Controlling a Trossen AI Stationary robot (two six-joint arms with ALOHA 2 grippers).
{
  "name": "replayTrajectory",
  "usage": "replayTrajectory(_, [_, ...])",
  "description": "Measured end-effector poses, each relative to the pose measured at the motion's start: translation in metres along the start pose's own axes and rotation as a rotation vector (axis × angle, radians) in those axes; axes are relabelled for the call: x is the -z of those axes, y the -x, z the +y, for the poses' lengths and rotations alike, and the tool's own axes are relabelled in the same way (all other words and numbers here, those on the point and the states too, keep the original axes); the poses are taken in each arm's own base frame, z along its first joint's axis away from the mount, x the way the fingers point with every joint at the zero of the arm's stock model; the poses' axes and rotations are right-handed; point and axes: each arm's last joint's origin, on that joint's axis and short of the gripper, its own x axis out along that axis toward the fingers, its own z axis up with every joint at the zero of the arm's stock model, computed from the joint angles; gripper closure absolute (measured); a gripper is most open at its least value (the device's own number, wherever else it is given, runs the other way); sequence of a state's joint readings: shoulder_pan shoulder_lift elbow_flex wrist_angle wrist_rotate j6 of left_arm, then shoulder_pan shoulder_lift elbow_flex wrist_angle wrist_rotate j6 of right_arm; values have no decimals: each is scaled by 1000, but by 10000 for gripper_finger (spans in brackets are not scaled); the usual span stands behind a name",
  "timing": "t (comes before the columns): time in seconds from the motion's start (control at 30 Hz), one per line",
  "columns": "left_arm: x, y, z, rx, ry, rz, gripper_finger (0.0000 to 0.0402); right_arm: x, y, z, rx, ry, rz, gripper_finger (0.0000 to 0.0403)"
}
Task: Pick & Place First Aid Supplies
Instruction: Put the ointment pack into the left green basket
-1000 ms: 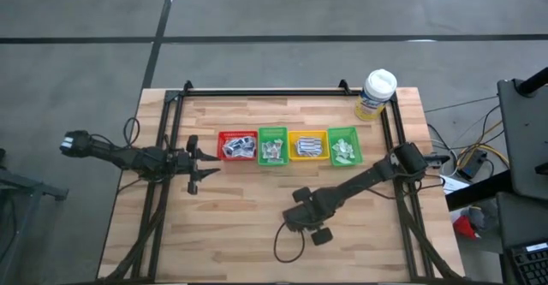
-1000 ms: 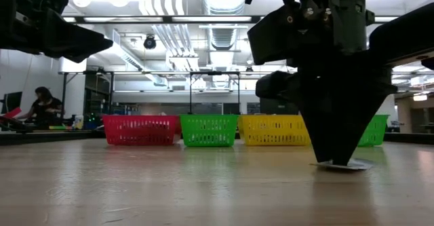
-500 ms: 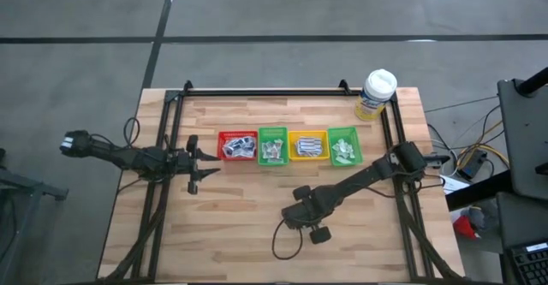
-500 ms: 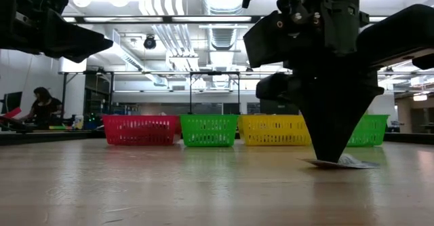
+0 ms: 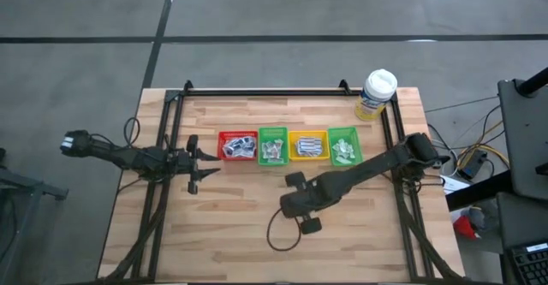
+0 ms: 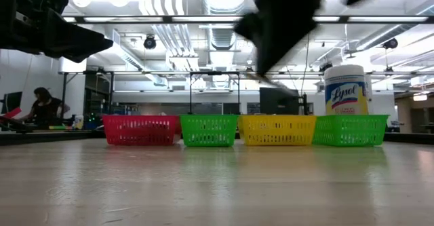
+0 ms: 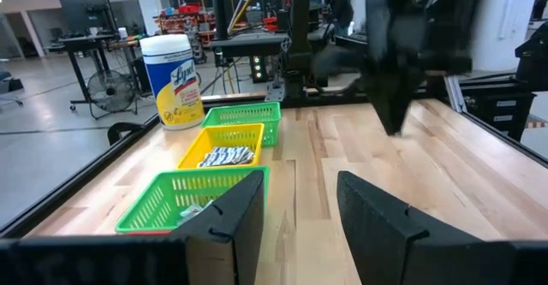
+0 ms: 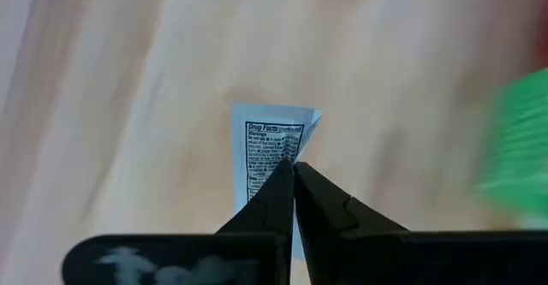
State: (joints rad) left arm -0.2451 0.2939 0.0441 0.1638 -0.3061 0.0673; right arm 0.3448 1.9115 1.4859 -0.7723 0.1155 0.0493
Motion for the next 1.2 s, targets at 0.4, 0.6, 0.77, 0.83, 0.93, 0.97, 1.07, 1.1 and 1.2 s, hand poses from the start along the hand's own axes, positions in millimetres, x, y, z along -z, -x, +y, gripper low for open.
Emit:
replayTrajectory(0.4, [0, 0, 0, 0, 0, 0, 251, -32, 22, -67, 412, -6, -212, 395])
replayTrajectory(0.6, [0, 0, 0, 0, 0, 0, 251, -30, 22, -115, 477, -399, -310, 394])
replayTrajectory(0.77, [0, 0, 0, 0, 0, 0, 251, -18, 21, -155, 484, -797, -372, 394])
replayTrajectory(0.83, [0, 0, 0, 1, 0, 0, 251, -14, 21, -167, 478, -965, -408, 394])
replayTrajectory(0.93, [0, 0, 0, 1, 0, 0, 251, -9, 20, -178, 446, -1190, -455, 394])
replayTrajectory(0.97, [0, 0, 0, 1, 0, 0, 251, -8, 20, -181, 425, -1233, -459, 394])
replayTrajectory(1.07, [0, 0, 0, 1, 0, 0, 251, -7, 20, -184, 366, -1277, -453, 394])
replayTrajectory(1.1, [0, 0, 0, 0, 0, 0, 251, -7, 20, -185, 355, -1289, -453, 394])
replayTrajectory(1.2, [0, 0, 0, 1, 0, 0, 251, -7, 19, -184, 343, -1311, -456, 394])
